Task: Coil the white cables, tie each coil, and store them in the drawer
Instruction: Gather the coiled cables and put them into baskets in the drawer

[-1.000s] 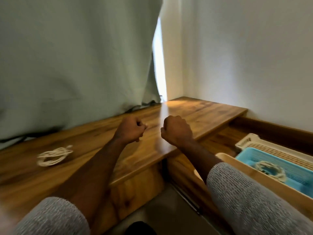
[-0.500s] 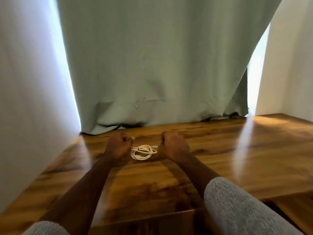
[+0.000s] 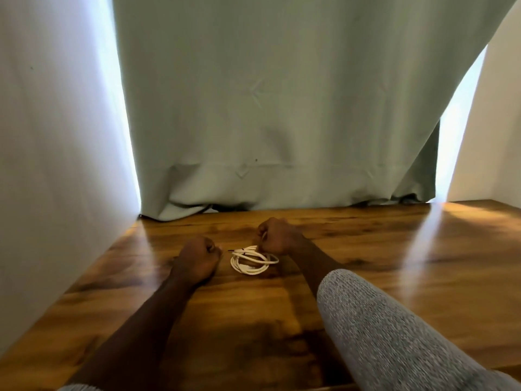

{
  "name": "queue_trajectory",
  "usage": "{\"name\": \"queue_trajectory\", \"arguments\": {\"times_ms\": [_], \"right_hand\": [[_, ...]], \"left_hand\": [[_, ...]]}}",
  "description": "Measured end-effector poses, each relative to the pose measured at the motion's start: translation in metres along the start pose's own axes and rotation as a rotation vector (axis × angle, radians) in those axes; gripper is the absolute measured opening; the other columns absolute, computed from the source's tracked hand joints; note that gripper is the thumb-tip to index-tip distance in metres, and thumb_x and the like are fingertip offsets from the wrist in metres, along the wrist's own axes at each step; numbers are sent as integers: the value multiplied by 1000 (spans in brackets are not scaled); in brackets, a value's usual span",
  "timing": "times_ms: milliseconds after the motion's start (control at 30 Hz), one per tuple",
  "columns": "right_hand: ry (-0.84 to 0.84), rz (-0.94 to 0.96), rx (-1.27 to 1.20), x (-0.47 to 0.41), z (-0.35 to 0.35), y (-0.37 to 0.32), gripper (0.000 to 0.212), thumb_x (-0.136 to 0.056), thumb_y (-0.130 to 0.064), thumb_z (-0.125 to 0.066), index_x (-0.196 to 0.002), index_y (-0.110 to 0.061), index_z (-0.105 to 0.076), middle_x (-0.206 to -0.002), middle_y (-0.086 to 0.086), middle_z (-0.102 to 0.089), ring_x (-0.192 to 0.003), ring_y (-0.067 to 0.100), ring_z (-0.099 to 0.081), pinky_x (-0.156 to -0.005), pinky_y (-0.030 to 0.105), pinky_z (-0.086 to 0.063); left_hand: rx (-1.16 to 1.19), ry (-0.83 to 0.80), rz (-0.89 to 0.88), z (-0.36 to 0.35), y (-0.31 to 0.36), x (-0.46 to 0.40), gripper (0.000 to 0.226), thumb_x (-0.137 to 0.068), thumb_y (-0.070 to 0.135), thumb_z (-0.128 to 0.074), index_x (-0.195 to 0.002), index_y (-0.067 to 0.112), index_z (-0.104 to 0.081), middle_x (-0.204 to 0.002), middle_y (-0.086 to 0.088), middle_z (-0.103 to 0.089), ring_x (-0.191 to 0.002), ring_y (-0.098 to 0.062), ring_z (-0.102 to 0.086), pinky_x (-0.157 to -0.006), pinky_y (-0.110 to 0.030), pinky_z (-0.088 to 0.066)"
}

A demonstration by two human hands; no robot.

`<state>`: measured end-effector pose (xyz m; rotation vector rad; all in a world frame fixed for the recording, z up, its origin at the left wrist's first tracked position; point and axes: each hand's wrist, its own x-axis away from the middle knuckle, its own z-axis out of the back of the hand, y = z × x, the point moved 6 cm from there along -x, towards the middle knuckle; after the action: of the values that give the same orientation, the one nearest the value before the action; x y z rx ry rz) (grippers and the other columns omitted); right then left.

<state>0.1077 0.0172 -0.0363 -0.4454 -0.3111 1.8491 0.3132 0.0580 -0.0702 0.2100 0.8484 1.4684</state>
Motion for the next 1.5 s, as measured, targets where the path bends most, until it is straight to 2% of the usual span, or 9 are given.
{"name": "queue_trajectory", "arguments": {"times_ms": [233, 433, 567, 633, 733, 967, 1100, 1333, 1500], "right_hand": [[-73, 59, 12, -9, -17, -11, 34, -78, -20, -83, -110, -27, -75, -114, 0, -74, -95, 18, -70, -82, 35, -61], [-50, -99, -107, 1, -9, 20, 15, -74, -10, -84, -88, -12, -79, -88, 5, -77, -82, 19, -73, -73, 35, -63], [-34, -229, -223, 21, 14, 54, 20, -72, -15, -87, -85, -3, -78, -68, 7, -70, -50, 14, -60, -43, 21, -45], [-15, -265, -250, 34, 28, 72, 16, -75, -17, -85, -81, -4, -77, -67, 7, -67, -47, 14, -53, -43, 23, -42], [111, -302, -263, 57, 55, 106, 13, -78, -19, -81, -70, -14, -72, -71, 8, -69, -56, 15, -58, -54, 28, -49], [407, -509, -390, 145, 127, 211, 14, -72, -18, -78, -65, -7, -75, -63, 10, -72, -51, 17, -64, -49, 26, -50], [555, -646, -390, 220, 164, 277, 17, -68, -24, -78, -62, -9, -73, -55, 3, -71, -56, 20, -70, -58, 32, -58], [798, -867, -359, 377, 213, 380, 18, -67, -27, -79, -64, -12, -69, -68, 7, -73, -76, 28, -73, -72, 42, -63], [923, -1019, -368, 489, 229, 442, 26, -61, -34, -76, -68, -10, -73, -70, 7, -73, -73, 28, -73, -68, 46, -64]], "left_hand": [[2, 9, -23, 1, 6, -5, 41, -93, 26, -66, -55, 14, -64, -50, -4, -60, -52, -20, -62, -62, -37, -55], [-17, -12, -64, -16, 22, -12, 44, -91, 26, -68, -51, 8, -62, -47, -1, -58, -51, -13, -60, -62, -33, -51], [28, -42, -73, -40, 43, -13, 46, -89, 30, -68, -50, 7, -58, -44, -3, -56, -48, -18, -59, -58, -35, -51], [39, -56, -79, -54, 61, -12, 46, -89, 32, -67, -51, 10, -56, -46, -1, -54, -51, -21, -58, -55, -33, -46], [38, -84, -129, -76, 99, -9, 46, -88, 29, -69, -48, 15, -51, -46, 2, -49, -51, -20, -54, -55, -31, -39], [121, -218, -215, -159, 208, 17, 34, -87, 37, -66, -60, 18, -57, -55, 3, -53, -54, -17, -54, -52, -28, -36], [134, -304, -312, -204, 287, 53, 37, -87, 35, -68, -57, 16, -58, -54, 3, -56, -53, -18, -55, -56, -39, -52], [200, -444, -468, -280, 420, 137, 35, -88, 34, -70, -59, 17, -61, -62, 2, -63, -61, -14, -62, -59, -29, -49], [195, -525, -600, -323, 490, 199, 30, -84, 42, -69, -62, 24, -60, -66, 6, -64, -64, -14, -64, -69, -39, -58]]}}
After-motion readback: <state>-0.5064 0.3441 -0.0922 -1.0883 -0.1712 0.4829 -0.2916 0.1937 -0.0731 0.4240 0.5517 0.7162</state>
